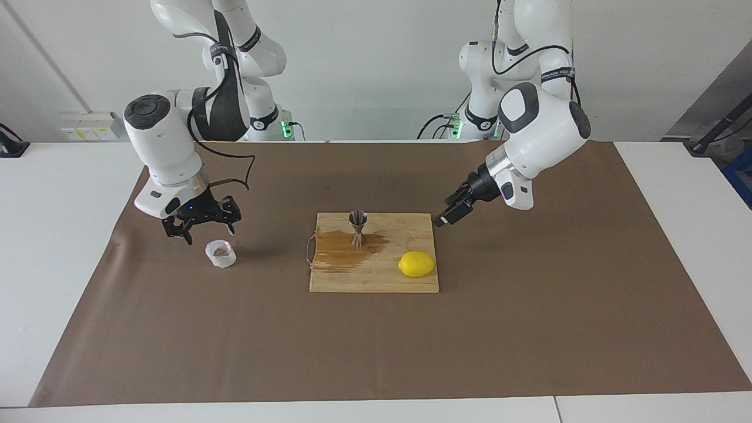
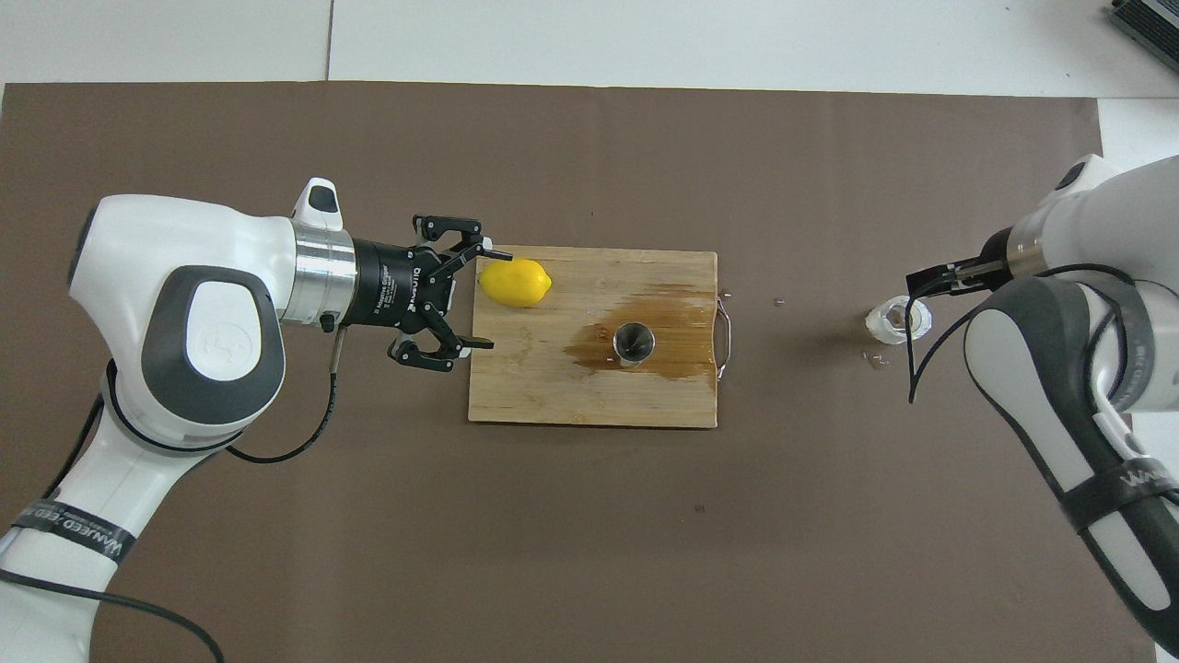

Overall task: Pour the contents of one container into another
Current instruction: 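Retract the left gripper while the right gripper reaches the white cup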

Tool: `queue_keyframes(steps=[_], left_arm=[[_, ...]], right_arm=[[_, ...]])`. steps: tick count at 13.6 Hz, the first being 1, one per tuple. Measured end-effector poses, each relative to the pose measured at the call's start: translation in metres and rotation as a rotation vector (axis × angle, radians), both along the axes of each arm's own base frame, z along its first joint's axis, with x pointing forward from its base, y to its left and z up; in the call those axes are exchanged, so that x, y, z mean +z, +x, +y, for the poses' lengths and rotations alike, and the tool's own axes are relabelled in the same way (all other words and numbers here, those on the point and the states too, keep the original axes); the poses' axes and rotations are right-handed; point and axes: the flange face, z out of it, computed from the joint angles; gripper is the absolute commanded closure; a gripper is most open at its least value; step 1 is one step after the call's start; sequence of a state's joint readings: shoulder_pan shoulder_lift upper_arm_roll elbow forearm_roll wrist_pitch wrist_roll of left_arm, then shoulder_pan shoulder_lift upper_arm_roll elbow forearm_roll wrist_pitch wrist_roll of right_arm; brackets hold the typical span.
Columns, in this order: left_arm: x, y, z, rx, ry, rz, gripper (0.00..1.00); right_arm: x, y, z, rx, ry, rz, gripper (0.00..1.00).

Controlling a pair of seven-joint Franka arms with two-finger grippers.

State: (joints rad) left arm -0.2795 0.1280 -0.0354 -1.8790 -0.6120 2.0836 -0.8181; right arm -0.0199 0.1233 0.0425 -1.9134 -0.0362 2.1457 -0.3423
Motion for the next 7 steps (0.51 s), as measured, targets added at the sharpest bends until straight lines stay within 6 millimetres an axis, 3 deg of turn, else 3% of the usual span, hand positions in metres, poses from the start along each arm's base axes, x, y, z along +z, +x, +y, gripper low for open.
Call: queue_keyframes(steps=[7], left_arm=[[0.015, 0.011, 0.016, -0.451, 0.180, -0.295, 0.00]], right_arm=[[-0.002, -0.001, -0.028, 0.422, -0.015, 0.007, 0.00]])
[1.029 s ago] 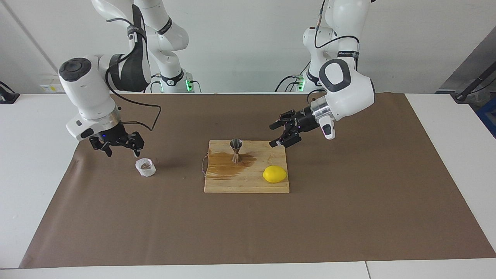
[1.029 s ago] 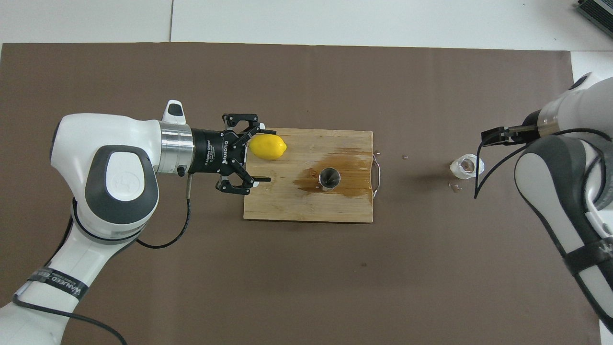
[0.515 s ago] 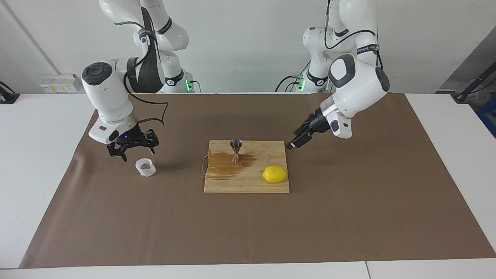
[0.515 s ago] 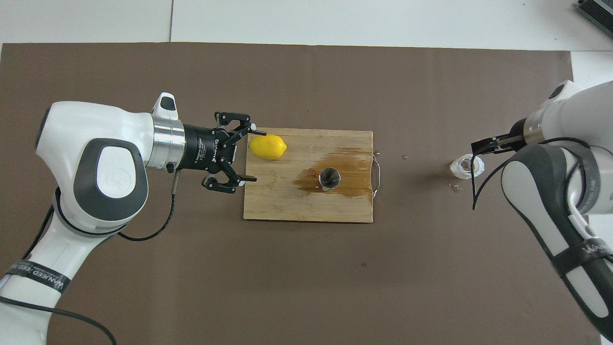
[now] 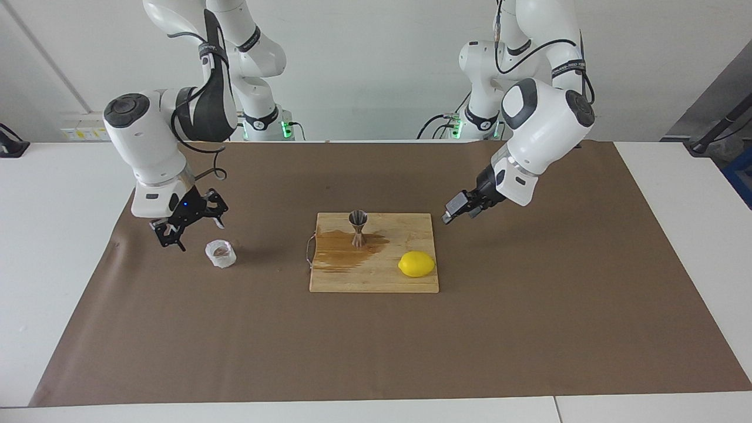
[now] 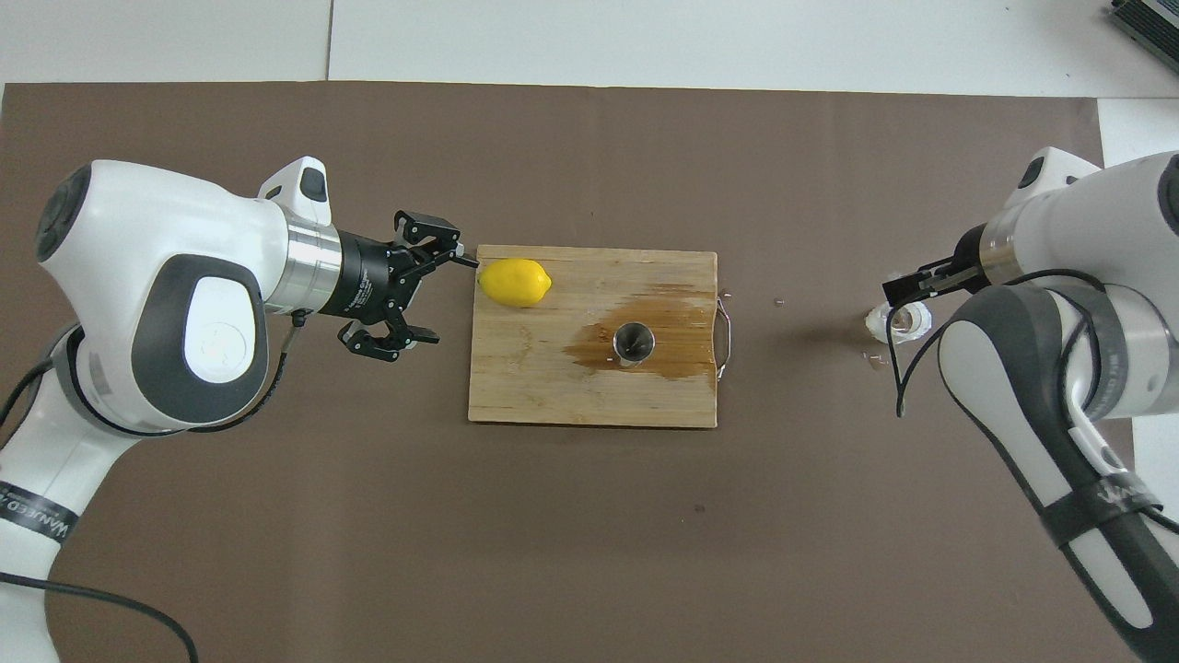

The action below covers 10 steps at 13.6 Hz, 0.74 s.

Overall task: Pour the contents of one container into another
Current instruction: 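Retract the left gripper while the right gripper reaches the white cup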

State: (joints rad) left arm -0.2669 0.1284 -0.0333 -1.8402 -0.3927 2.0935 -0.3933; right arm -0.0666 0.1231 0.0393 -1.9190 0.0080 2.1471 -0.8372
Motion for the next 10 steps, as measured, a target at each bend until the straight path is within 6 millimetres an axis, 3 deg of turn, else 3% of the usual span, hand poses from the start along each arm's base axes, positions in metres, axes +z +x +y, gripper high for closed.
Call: queue_keyframes(steps=[2, 6, 10], left_arm=[[0.014, 0.006, 0.005, -0.081, 0.094, -0.075, 0.00], [0.053, 0.000, 0.025, -0.148, 0.200, -0.086, 0.00], [0.098, -0.028, 0.077, -0.202, 0.243, -0.024, 0.00]], right_arm=[[-0.001, 0.000, 0.007, 0.074, -0.004, 0.001, 0.00], [-0.008, -0.006, 0.051, 0.197, 0.001, 0.017, 0.00], [-0.029, -0.021, 0.035, 0.341, -0.010, 0.064, 0.00]])
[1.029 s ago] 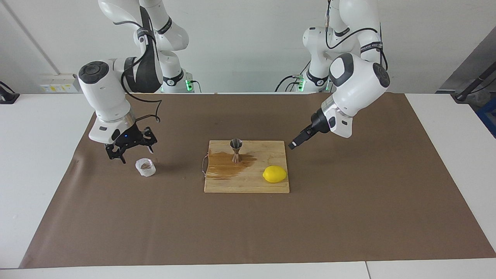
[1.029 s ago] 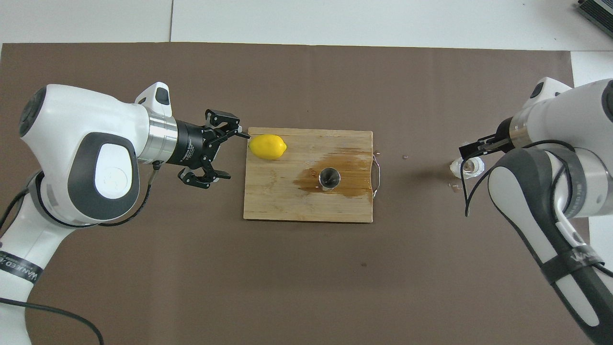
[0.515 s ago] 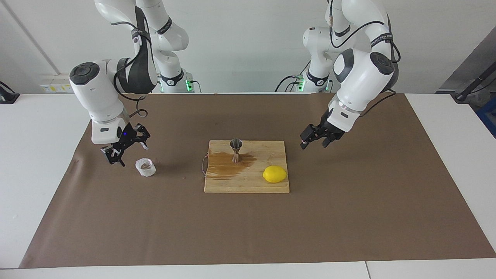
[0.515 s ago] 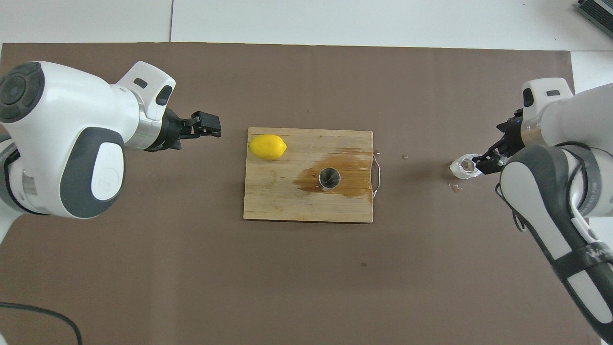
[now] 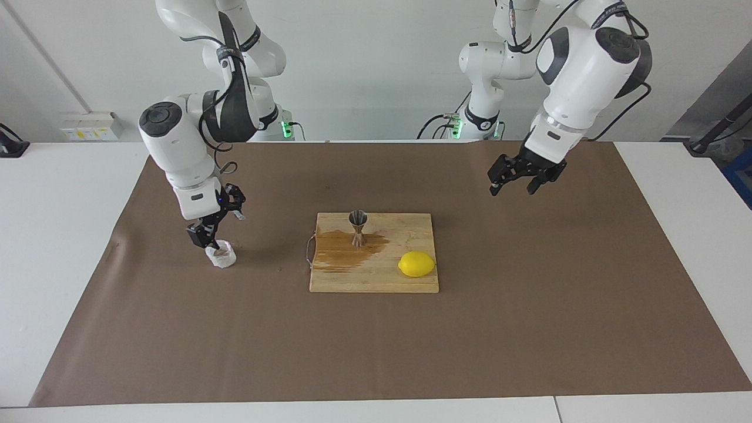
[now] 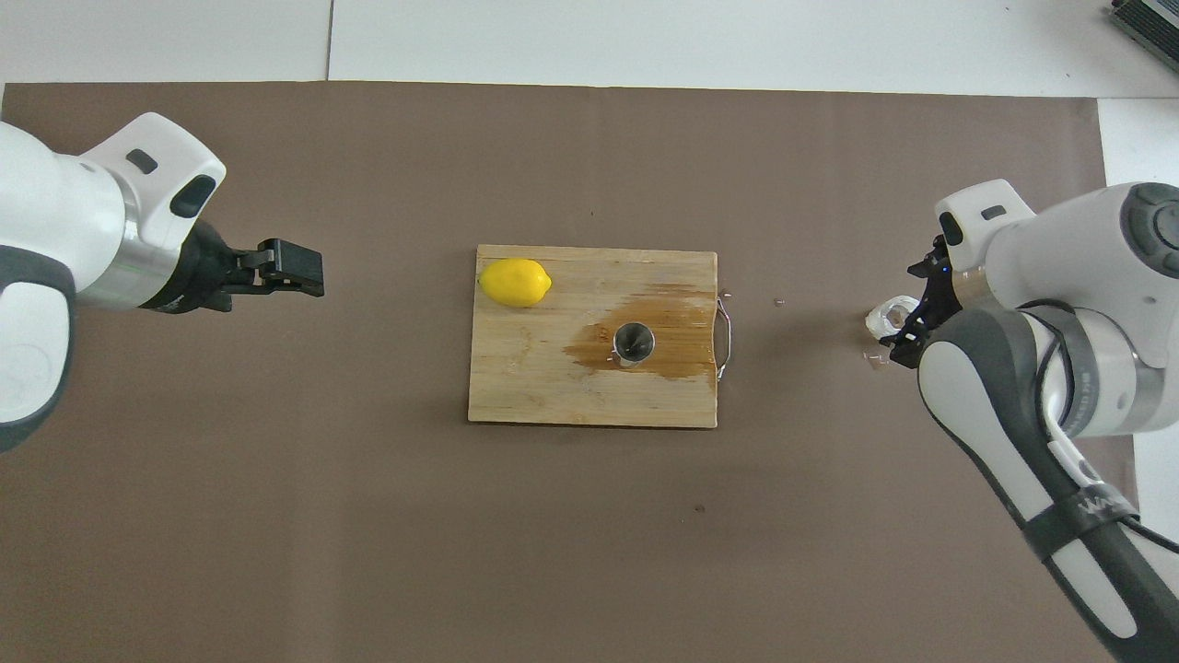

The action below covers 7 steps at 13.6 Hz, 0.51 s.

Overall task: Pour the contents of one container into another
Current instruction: 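Retract the left gripper while the right gripper reaches the white cup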

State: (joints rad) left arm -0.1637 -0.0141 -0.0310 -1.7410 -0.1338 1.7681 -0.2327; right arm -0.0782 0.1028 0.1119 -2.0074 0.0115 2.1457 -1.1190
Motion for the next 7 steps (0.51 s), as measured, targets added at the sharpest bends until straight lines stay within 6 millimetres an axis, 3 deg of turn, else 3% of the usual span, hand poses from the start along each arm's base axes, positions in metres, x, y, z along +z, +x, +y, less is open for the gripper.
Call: queue_keyframes(steps=[3, 7], left_arm=[[0.012, -0.008, 0.035, -0.016, 0.015, 0.019, 0.00], [0.028, -0.016, 0.062, -0.014, 0.084, 0.070, 0.00]], right_arm=[[-0.005, -0.009, -0.008, 0.103, -0.005, 0.016, 0.00], [-0.004, -0.011, -0.013, 0.213, -0.013, -0.013, 0.00]])
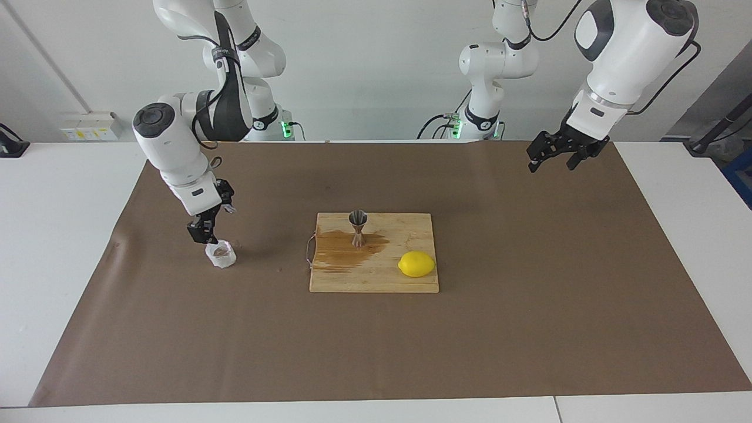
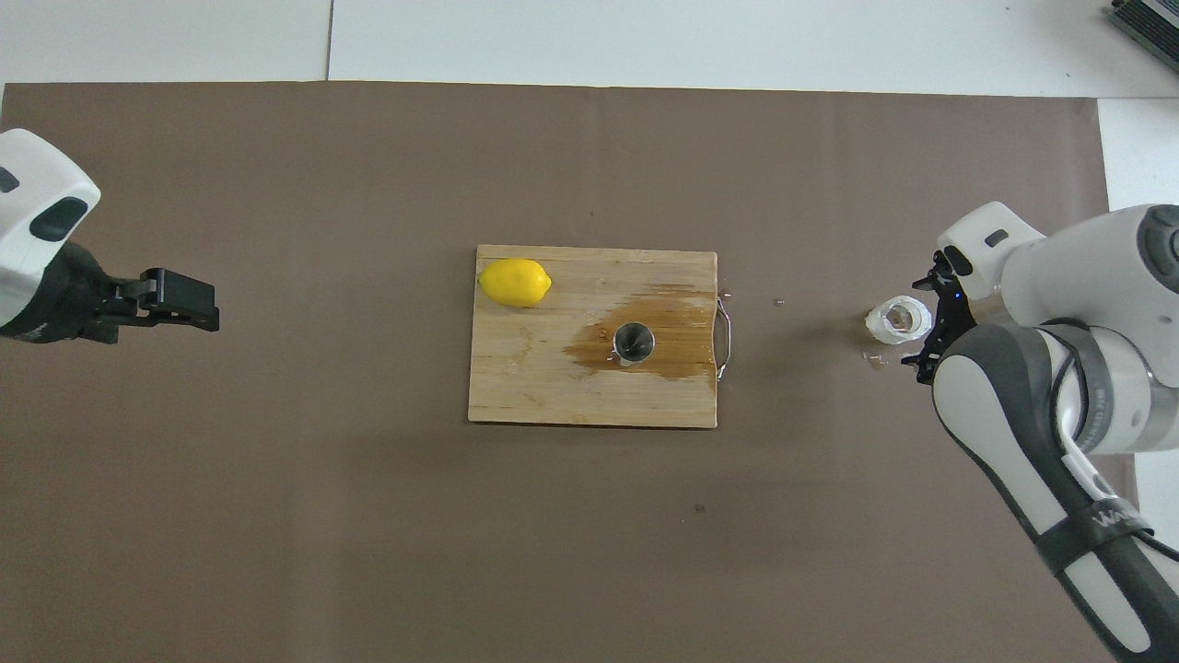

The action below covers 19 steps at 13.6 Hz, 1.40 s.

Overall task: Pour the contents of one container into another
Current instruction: 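Retract the left gripper while the right gripper reaches the white cup, then lower the open right gripper around the small white cup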

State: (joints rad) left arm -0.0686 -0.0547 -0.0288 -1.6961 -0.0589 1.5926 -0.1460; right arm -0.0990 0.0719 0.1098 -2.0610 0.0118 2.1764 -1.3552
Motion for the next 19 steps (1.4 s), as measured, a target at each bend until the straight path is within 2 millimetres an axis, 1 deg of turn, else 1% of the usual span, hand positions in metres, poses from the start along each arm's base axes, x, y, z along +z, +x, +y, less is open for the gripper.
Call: queue_keyframes(steps=[3, 5, 7, 9, 11, 15, 19], left_arm=[[0.018, -0.006, 0.015, 0.017, 0.027, 0.016, 0.00], [0.025, -0.006, 0.017, 0.016, 0.048, 0.012, 0.00], [0.025, -0.006, 0.017, 0.015, 0.049, 0.009, 0.00], [0.026, -0.005, 0.022, 0.024, 0.049, 0.005, 0.00], [0.026, -0.005, 0.021, 0.022, 0.049, 0.005, 0.00], [0.028, -0.002, 0.017, 0.016, 0.047, -0.025, 0.00], [0.026, 0.000, 0.016, 0.016, 0.046, -0.029, 0.00]], right_arm=[[-0.005, 0.003, -0.001, 0.055, -0.004, -0.061, 0.00], [-0.015, 0.002, -0.005, 0.066, -0.006, -0.076, 0.00], [-0.024, 0.002, -0.011, 0.085, -0.010, -0.102, 0.00], [-0.036, 0.002, -0.018, 0.107, -0.015, -0.132, 0.00], [-0.046, 0.002, -0.022, 0.127, -0.019, -0.145, 0.00], [-0.057, 0.001, -0.023, 0.146, -0.020, -0.148, 0.00], [-0.067, -0.005, -0.023, 0.159, -0.020, -0.136, 0.00]])
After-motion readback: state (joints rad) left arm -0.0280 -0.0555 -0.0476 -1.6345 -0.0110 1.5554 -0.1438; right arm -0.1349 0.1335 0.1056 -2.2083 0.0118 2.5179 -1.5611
